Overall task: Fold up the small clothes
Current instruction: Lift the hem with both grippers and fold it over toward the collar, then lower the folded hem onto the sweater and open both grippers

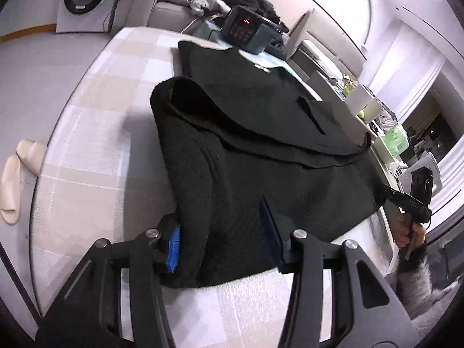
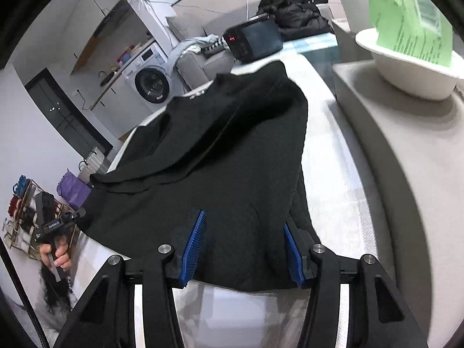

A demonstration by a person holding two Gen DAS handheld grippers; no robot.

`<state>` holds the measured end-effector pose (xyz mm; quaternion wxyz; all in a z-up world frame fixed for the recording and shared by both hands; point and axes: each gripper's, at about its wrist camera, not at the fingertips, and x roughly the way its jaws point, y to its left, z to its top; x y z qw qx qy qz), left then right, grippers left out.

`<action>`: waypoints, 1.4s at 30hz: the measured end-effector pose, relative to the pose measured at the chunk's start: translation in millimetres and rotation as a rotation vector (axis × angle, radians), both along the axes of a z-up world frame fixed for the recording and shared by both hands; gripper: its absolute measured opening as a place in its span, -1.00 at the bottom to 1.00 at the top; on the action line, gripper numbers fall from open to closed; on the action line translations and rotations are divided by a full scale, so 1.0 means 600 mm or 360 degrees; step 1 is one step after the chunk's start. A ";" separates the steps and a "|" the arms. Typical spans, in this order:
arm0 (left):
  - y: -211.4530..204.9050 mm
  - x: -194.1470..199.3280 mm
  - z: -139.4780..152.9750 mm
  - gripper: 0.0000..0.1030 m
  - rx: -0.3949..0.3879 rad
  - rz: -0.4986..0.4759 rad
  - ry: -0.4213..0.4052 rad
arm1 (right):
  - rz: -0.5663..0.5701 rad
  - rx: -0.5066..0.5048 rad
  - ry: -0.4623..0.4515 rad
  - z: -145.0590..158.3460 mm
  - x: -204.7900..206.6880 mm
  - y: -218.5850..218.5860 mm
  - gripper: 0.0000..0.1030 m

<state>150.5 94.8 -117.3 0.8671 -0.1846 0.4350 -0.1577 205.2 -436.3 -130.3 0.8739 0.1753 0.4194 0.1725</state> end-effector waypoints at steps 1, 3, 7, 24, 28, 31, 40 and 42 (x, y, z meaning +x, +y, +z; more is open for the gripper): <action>-0.001 0.001 -0.002 -0.17 -0.0021 0.0019 0.0010 | 0.0011 0.0021 -0.0001 -0.005 0.002 0.002 -0.14; -0.005 0.008 -0.005 -0.37 -0.0050 0.0050 0.0000 | -0.0014 -0.0024 0.0009 -0.016 0.010 0.009 -0.67; -0.009 0.003 -0.006 -0.90 0.0001 0.0043 0.0031 | -0.0040 -0.0009 0.0062 -0.027 0.005 0.004 -0.89; 0.018 -0.200 0.020 -0.79 0.0123 -0.0047 0.0020 | 0.0132 -0.0110 0.0166 -0.002 -0.215 0.017 -0.67; 0.042 -0.179 0.031 0.13 0.0093 0.0093 -0.0009 | -0.0017 -0.0145 0.0044 0.020 -0.213 0.000 -0.06; 0.055 -0.151 0.044 0.22 0.0090 0.0156 -0.0032 | -0.0109 -0.0165 -0.0026 0.041 -0.182 -0.003 -0.05; 0.088 -0.094 0.058 0.24 -0.0252 0.0270 0.0024 | -0.0099 0.0205 0.0014 0.063 -0.085 0.018 0.08; 0.092 -0.083 0.053 0.24 -0.0311 0.0296 0.0065 | -0.0109 0.0236 0.0052 0.056 -0.072 0.023 0.08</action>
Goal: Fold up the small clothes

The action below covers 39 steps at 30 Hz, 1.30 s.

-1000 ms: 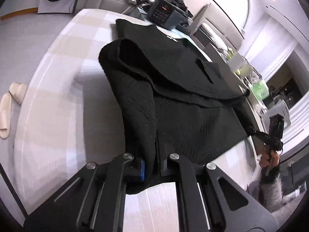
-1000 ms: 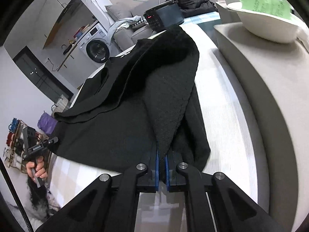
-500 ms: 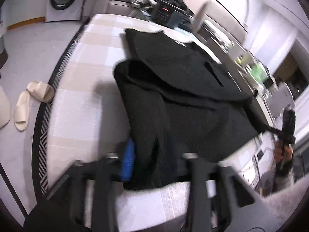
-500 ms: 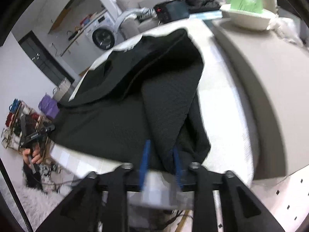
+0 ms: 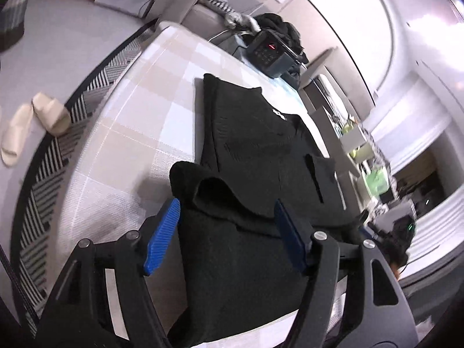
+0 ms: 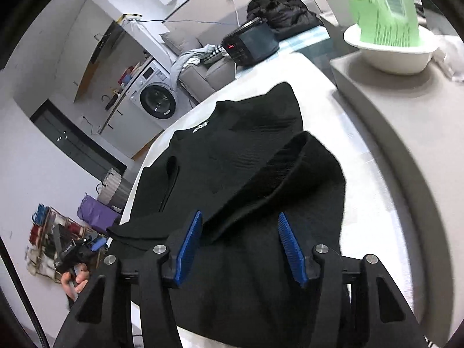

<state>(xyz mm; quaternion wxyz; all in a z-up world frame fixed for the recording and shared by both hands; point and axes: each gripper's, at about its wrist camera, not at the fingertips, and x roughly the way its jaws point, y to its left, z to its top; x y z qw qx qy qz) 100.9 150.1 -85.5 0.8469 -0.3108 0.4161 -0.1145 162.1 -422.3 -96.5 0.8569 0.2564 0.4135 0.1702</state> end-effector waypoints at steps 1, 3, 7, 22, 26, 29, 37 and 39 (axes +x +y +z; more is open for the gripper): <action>0.000 0.008 -0.001 0.24 -0.0029 -0.0003 0.0009 | 0.0000 0.0010 0.0010 0.000 0.010 0.006 0.08; -0.001 0.022 -0.004 0.24 -0.0083 -0.0014 0.0037 | -0.0013 0.0043 0.0032 -0.003 0.017 0.009 0.08; -0.009 0.043 -0.014 0.24 -0.0099 -0.0019 0.0096 | -0.0017 0.0068 0.0051 -0.012 0.015 0.009 0.08; -0.011 0.068 -0.040 0.24 -0.0144 0.0049 0.0204 | -0.0055 0.0089 0.0127 -0.032 0.010 0.001 0.08; -0.014 0.093 -0.059 0.24 -0.0125 0.0075 0.0285 | -0.0077 0.0114 0.0130 -0.030 0.015 0.005 0.08; -0.018 0.109 -0.082 0.21 -0.0110 0.0081 0.0361 | -0.0082 0.0125 0.0136 -0.029 0.017 0.006 0.09; -0.020 0.122 -0.093 -0.61 0.0013 0.0141 0.0387 | -0.0228 0.0214 0.0238 -0.040 0.043 -0.015 0.10; -0.021 0.121 -0.094 -0.72 0.0022 0.0143 0.0358 | -0.0297 0.0238 0.0292 -0.048 0.054 -0.021 0.00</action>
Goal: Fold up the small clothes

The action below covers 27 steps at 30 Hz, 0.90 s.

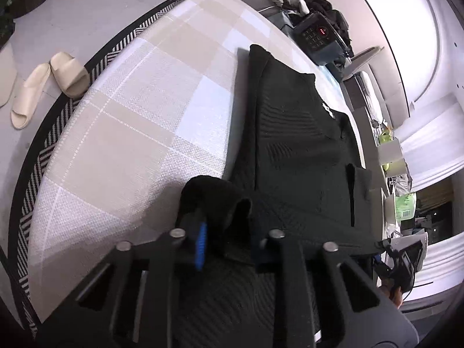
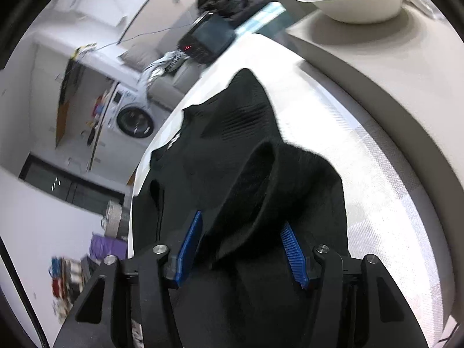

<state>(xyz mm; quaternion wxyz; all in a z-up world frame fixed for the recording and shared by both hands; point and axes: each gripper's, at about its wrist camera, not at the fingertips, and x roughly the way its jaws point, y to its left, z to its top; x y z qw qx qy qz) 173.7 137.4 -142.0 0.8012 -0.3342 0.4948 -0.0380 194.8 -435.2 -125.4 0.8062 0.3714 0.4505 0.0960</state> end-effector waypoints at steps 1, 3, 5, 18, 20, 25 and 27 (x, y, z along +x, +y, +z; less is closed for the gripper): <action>0.001 -0.001 -0.002 -0.76 0.0005 0.0007 -0.0009 | -0.0029 -0.0008 0.0015 -0.002 0.002 -0.002 -0.15; 0.000 -0.006 -0.001 -0.82 0.0004 0.0013 -0.0039 | -0.0081 -0.0050 0.0049 -0.008 0.005 -0.005 -0.60; 0.001 -0.012 0.003 -0.88 -0.0005 0.0021 -0.0076 | -0.0099 -0.0080 0.0019 -0.008 -0.001 -0.005 -0.79; 0.002 0.020 0.139 -0.95 -0.0060 0.0020 -0.0515 | -0.0101 -0.0040 -0.0456 0.088 0.014 0.002 -0.87; 0.009 0.041 0.151 -0.96 -0.0081 0.0042 -0.0546 | -0.0129 -0.0029 -0.0499 0.103 0.034 0.000 -0.87; 0.024 0.117 0.191 -0.95 -0.0055 0.0069 -0.0645 | -0.0171 0.0027 -0.0619 0.142 0.106 -0.008 -0.87; 0.027 0.157 0.201 -0.95 -0.0045 0.0080 -0.0652 | -0.0187 0.0015 -0.0634 0.154 0.147 -0.006 -0.87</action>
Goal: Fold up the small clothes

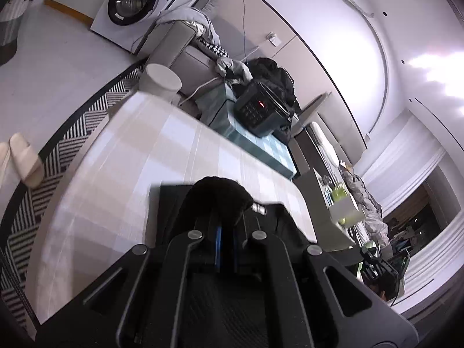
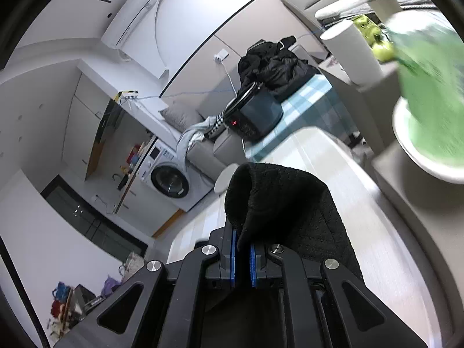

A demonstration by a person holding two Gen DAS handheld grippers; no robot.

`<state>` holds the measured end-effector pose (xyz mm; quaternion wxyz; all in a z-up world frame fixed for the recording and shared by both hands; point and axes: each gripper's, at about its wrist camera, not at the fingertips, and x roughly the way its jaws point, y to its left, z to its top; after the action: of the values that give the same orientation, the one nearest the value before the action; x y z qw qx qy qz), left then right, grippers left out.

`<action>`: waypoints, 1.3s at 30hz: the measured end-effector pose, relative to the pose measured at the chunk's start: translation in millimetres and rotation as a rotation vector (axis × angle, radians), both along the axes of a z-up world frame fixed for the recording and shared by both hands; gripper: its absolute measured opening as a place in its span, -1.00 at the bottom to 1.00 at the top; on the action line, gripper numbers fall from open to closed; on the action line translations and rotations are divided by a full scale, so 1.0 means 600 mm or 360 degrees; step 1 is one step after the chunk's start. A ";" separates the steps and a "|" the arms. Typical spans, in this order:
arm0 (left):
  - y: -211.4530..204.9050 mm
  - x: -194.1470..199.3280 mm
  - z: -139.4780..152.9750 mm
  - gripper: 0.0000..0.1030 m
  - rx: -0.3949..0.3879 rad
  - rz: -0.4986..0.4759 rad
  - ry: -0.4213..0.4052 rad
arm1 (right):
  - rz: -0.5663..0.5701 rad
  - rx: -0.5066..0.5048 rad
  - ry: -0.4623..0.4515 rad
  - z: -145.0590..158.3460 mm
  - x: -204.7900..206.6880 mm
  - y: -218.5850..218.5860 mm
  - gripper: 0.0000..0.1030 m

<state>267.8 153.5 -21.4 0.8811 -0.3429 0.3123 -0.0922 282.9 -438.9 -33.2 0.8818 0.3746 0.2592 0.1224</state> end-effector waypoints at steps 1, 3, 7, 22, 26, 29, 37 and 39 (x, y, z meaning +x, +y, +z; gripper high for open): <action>0.002 0.019 0.003 -0.95 -0.0002 0.0003 -0.0005 | -0.0002 -0.0003 -0.0002 0.004 0.018 0.001 -0.87; 0.004 0.061 0.005 -0.95 0.0007 0.0020 0.0002 | -0.0013 -0.0013 -0.0004 0.009 0.061 0.003 -0.87; 0.010 0.145 -0.019 -0.95 0.0046 0.0055 0.0070 | -0.0043 -0.0036 0.0055 -0.004 0.154 0.004 -0.86; 0.009 0.138 -0.126 -0.03 0.0149 0.0059 0.0374 | 0.0008 -0.0322 0.0417 -0.092 0.146 0.012 -0.14; -0.117 0.132 -0.121 -0.02 0.0392 -0.0332 0.0346 | 0.0096 -0.0389 0.0399 -0.090 0.133 0.046 -0.14; -0.225 0.150 -0.139 -0.02 0.0576 -0.0626 0.0362 | 0.0157 -0.0415 0.0398 -0.090 0.117 0.065 -0.14; -0.278 0.292 -0.142 -0.02 0.0754 -0.0394 0.0428 | 0.0227 -0.0610 0.0388 -0.079 0.055 0.085 -0.14; -0.252 0.320 -0.136 -0.02 0.0667 -0.0266 0.0436 | 0.0196 -0.0633 0.0397 -0.074 0.039 0.076 -0.14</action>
<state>459.6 2.6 -103.2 0.8717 -0.1352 0.4683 -0.0507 306.0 -393.5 -77.5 0.8903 0.1893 0.4074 0.0753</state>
